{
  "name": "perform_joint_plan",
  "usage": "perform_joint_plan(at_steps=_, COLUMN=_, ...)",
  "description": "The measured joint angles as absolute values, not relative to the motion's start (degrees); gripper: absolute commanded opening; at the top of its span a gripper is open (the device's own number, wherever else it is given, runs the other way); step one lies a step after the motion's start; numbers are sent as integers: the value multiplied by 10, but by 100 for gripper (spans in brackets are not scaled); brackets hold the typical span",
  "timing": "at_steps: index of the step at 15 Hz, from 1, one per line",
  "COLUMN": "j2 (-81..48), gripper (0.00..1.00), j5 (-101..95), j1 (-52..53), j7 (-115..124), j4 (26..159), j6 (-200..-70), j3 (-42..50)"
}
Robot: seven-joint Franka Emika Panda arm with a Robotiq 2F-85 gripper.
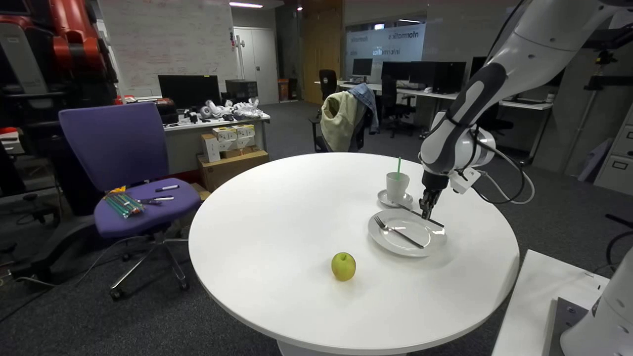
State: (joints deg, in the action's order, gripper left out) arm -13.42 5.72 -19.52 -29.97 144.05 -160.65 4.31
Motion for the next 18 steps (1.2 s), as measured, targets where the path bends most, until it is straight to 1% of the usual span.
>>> perform_joint_plan(at_steps=9, j2=-189, gripper=3, j5=-1, j1=-148, j7=-204, j4=1424, j6=-1607, j3=55)
perform_joint_plan(at_steps=18, j2=-213, gripper=3, j5=-14, j1=-137, j7=-185, j4=1399, j6=-1607, j3=56)
